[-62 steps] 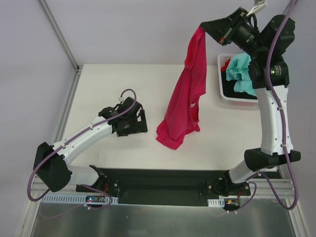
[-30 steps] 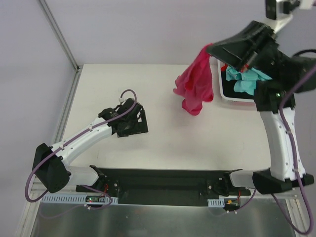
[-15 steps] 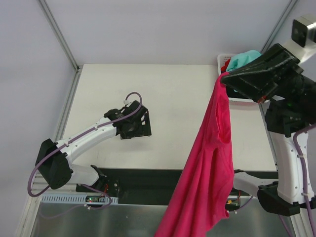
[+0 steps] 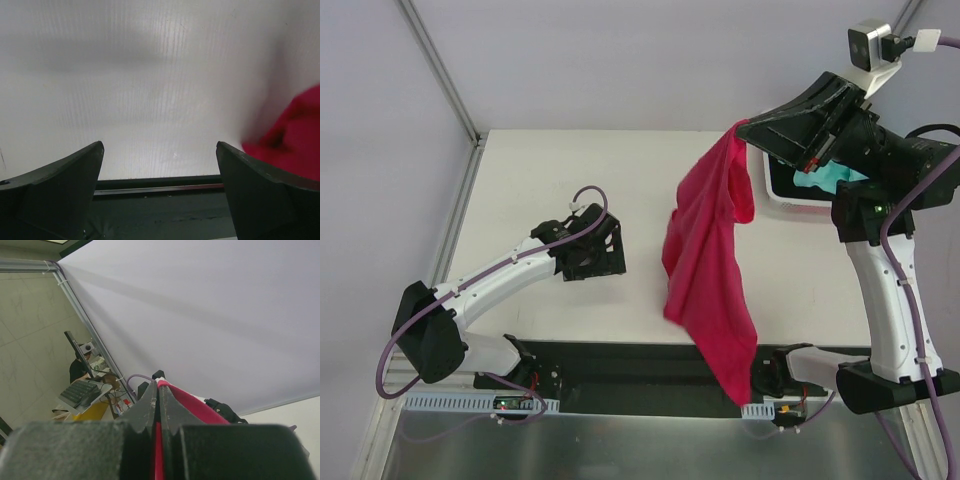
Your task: Fold and stack the t-shirts
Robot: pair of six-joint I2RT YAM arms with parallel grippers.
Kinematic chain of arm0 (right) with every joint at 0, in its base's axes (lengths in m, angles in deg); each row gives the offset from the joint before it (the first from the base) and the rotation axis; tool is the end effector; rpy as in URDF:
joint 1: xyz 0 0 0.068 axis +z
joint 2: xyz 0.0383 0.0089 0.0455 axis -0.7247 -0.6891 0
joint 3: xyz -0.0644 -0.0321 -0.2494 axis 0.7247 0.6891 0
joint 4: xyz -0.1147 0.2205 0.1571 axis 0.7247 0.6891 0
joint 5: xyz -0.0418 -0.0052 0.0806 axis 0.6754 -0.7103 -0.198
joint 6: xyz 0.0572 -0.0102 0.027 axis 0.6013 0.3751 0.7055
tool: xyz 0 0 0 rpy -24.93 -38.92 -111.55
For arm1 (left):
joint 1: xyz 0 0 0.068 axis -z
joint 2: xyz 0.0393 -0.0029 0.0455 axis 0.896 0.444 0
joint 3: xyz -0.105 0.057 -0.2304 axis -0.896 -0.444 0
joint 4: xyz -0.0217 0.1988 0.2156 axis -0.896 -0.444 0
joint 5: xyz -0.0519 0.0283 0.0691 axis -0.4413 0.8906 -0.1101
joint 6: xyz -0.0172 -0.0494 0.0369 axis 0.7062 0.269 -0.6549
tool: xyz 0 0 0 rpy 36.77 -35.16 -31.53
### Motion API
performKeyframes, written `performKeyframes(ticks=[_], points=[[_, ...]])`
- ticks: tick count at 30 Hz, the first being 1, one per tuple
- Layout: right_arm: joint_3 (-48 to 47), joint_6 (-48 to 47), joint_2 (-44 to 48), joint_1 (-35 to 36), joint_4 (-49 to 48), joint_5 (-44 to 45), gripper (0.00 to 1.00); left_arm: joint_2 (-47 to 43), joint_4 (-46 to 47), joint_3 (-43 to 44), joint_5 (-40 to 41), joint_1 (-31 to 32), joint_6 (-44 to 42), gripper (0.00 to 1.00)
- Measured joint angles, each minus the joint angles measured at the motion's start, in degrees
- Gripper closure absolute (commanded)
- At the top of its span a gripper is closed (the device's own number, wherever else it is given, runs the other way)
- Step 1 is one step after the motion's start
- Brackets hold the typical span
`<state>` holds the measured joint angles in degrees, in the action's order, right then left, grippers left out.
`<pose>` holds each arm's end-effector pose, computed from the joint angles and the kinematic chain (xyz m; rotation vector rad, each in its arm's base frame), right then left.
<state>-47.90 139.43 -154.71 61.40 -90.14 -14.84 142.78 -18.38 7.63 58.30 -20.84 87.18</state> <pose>0.1813 0.0924 0.6192 -0.8283 0.8834 1.4240 0.2332 -0.2048 0.2323 -0.1340 2.5912 -0.3792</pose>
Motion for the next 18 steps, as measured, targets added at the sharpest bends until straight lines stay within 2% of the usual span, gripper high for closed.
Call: performKeyframes(ticks=[18], points=[[3.7, 1.0, 0.3, -2.1, -3.6, 0.3, 0.99, 0.0, 0.0, 0.0, 0.0, 0.0, 0.0, 0.05]])
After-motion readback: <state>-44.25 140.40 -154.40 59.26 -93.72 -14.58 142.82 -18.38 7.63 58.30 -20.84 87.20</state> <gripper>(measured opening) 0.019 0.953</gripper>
